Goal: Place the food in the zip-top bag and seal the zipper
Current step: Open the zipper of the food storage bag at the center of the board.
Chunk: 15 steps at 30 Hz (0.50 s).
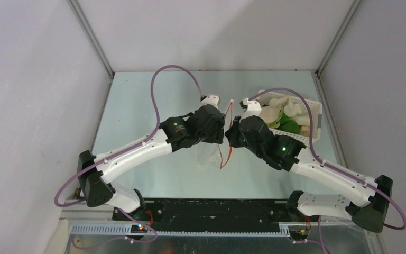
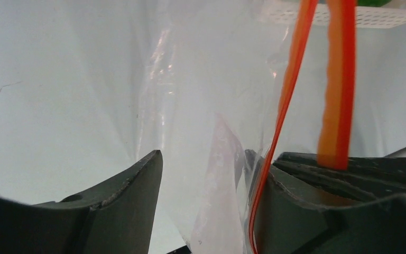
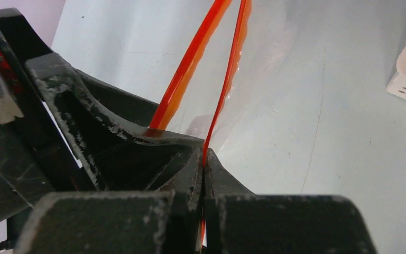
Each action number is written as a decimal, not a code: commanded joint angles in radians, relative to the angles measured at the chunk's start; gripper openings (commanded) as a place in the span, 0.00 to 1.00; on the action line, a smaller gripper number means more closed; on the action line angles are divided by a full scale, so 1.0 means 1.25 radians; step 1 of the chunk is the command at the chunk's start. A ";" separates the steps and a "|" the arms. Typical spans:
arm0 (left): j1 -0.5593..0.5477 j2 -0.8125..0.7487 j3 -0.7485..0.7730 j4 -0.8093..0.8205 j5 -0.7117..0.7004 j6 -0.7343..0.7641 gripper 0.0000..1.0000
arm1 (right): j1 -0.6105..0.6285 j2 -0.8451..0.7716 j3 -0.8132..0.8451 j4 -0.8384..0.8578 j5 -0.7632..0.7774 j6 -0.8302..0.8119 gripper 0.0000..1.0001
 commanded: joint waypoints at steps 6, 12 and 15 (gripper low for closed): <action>-0.022 0.019 0.065 -0.115 -0.162 -0.028 0.37 | 0.007 -0.028 0.038 -0.065 0.066 0.010 0.00; -0.020 0.013 0.097 -0.236 -0.320 -0.061 0.13 | -0.035 -0.054 0.031 -0.215 0.121 0.013 0.00; -0.011 0.002 0.094 -0.291 -0.386 -0.078 0.06 | -0.083 -0.085 0.000 -0.248 0.112 0.019 0.00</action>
